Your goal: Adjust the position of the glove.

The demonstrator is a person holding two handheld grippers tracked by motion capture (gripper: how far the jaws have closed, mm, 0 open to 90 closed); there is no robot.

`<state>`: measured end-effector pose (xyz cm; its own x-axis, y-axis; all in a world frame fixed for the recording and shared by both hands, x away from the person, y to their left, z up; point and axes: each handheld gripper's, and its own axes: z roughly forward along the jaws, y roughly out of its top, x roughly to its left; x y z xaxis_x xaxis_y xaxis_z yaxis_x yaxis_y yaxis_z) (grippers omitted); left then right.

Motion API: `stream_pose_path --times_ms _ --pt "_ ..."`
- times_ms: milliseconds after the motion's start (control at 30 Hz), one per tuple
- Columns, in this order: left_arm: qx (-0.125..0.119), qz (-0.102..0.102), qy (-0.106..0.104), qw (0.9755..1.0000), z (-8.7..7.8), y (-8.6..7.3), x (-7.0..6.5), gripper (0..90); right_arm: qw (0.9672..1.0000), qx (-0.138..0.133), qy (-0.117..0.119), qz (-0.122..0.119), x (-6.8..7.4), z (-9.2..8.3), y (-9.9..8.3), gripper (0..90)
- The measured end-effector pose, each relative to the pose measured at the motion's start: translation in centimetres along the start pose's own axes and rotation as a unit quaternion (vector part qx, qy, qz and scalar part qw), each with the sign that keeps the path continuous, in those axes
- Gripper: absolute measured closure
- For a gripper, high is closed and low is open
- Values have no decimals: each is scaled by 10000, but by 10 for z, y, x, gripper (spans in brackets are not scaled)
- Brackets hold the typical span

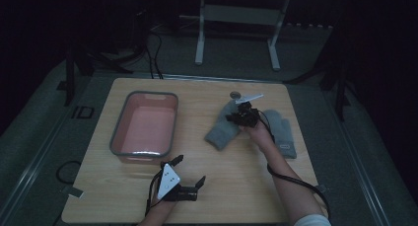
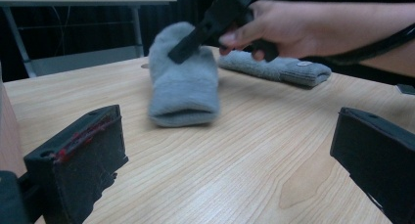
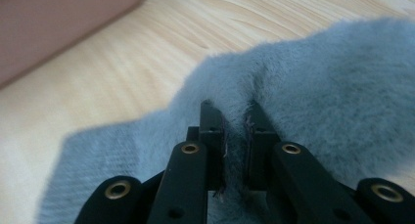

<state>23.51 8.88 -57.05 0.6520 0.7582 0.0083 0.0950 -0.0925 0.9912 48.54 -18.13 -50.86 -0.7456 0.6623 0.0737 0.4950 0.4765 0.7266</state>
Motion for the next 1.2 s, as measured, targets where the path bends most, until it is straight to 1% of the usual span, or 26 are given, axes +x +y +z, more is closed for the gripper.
stream_pose_path --times_ms 33,100,133,233,300,333,467,533,567,600,633,667,733,800,867,900,933,967,1000,1033,1067,1100,1133,1167,1200 --pt "-1 1 -1 10000 0 0 0 1 10000 0 64 -31 1 -5 1 821" --pt "-2 13 3 10000 0 0 0 1 9996 -32 286 -58 2 -15 1 821" --pt "-4 18 2 10000 0 0 0 1 9994 -65 338 -104 4 -21 1 821" --pt "-2 1 10 10000 0 0 0 1 9979 -73 554 -319 13 -36 -1 821" --pt "-4 -3 12 10000 0 0 0 1 9958 -47 758 -518 20 -44 -4 821" --pt "-5 5 11 10000 0 0 0 1 9947 -24 846 -580 24 -48 -5 821" --pt "-9 16 12 10000 0 0 -1 1 9880 -80 1297 -837 37 -64 -11 820" --pt "-10 16 15 10000 0 0 -1 1 9848 -72 1436 -971 44 -70 -13 820" --pt "-8 18 15 10000 0 0 -1 1 9826 -75 1536 -1045 47 -72 -16 819" --pt "-8 20 15 10000 0 0 -1 1 9801 4 1640 -1116 50 -72 -18 819" --pt "-7 20 14 10000 0 0 -1 1 9787 65 1695 -1161 51 -71 -21 818" --pt "-5 21 13 10000 0 0 -1 1 9763 144 1776 -1225 52 -68 -24 818" --pt "-5 16 11 10000 0 0 0 1 9739 354 1812 -1321 53 -60 -32 816" --pt "-7 15 10 10000 0 0 0 1 9725 548 1826 -1341 52 -51 -39 811" --pt "-8 17 6 10000 0 0 0 1 9695 705 1870 -1419 50 -40 -47 782" --pt "-7 18 5 10000 0 0 0 1 9694 852 1787 -1454 49 -35 -50 739" --pt "-7 18 4 10000 0 0 0 1 9692 978 1666 -1524 49 -30 -53 677" --pt "-7 18 4 10000 0 0 0 1 9692 978 1666 -1524 49 -30 -53 677" --pt "-11 22 0 10000 0 0 0 1 9680 1055 1576 -1643 50 -26 -57 583" --pt "-12 23 -1 10000 0 0 0 1 9708 1038 1483 -1576 50 -22 -60 440" --pt "-12 21 -1 10000 0 0 0 1 9708 1033 1376 -1673 51 -21 -60 393" --pt "-12 21 -1 10000 0 0 0 1 9708 1033 1376 -1673 51 -21 -60 393" --pt "-12 19 -2 10000 0 0 0 1 9684 1033 1382 -1803 52 -20 -61 360" --pt "-12 20 -2 10000 0 0 0 1 9675 1014 1407 -1839 51 -19 -61 357" --pt "-13 22 -3 10000 0 0 0 1 9679 995 1448 -1797 49 -17 -61 357"
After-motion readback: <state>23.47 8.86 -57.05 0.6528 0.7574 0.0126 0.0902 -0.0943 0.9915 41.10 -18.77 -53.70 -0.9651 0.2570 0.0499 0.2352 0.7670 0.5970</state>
